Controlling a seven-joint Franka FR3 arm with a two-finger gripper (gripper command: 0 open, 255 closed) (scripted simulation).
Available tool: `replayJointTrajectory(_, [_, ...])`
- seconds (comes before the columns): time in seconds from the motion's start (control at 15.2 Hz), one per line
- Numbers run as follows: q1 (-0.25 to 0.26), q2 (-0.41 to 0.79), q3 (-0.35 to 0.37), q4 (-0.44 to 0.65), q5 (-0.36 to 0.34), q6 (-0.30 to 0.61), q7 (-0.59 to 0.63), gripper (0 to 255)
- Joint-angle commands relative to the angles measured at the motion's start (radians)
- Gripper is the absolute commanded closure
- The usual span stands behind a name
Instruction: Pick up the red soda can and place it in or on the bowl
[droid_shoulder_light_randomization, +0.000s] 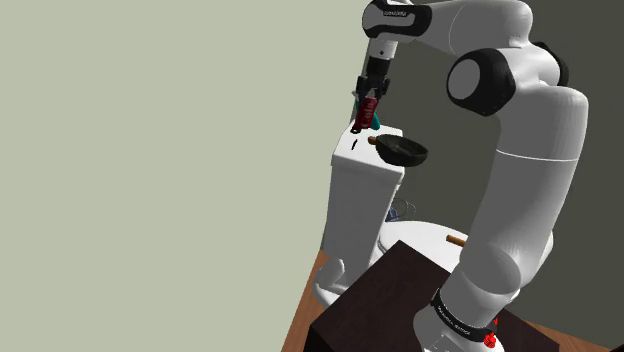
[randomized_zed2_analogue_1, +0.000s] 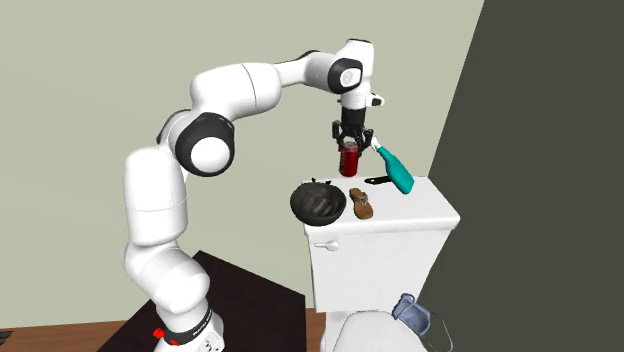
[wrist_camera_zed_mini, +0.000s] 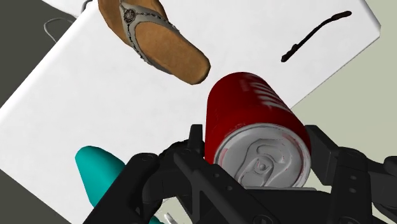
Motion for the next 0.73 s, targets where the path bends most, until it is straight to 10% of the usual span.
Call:
replayJointTrajectory(0.0, [-0.004,0.010,0.000,0.043,0.004,-0.034,0.000,255])
replayJointTrajectory(0.66, [-0.047,0.102,-0.003,0.319,0.041,-0.221,-0.010,255])
